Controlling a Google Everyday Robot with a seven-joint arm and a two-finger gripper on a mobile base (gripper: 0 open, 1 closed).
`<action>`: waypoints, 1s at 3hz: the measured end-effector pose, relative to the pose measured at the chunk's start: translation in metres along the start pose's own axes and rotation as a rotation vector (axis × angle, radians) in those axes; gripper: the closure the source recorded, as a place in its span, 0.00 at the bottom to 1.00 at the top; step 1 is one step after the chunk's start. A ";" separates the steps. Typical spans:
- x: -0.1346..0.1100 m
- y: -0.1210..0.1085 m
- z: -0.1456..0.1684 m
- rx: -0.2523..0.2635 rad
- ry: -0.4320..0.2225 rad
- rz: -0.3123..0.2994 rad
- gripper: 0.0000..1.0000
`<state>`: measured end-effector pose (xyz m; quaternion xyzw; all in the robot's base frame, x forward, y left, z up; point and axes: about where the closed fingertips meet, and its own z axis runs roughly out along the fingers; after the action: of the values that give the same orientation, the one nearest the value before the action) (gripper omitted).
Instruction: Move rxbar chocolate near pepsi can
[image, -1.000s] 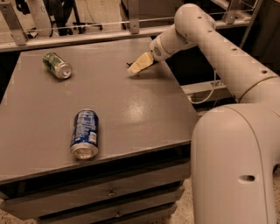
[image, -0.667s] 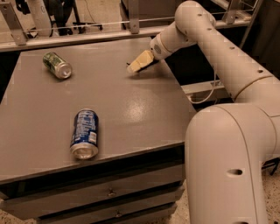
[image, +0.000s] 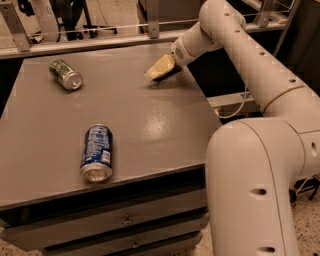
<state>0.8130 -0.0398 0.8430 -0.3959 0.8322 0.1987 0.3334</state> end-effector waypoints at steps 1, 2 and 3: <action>0.002 -0.003 0.000 0.023 0.012 -0.008 0.00; 0.005 -0.004 0.001 0.030 0.017 -0.009 0.18; 0.007 -0.004 0.001 0.036 0.020 -0.006 0.49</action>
Offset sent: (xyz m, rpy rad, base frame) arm -0.0008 -0.0116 -0.0004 -0.0392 -0.0234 -0.0274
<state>0.8136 -0.0456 0.8368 -0.3943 0.8377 0.1789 0.3327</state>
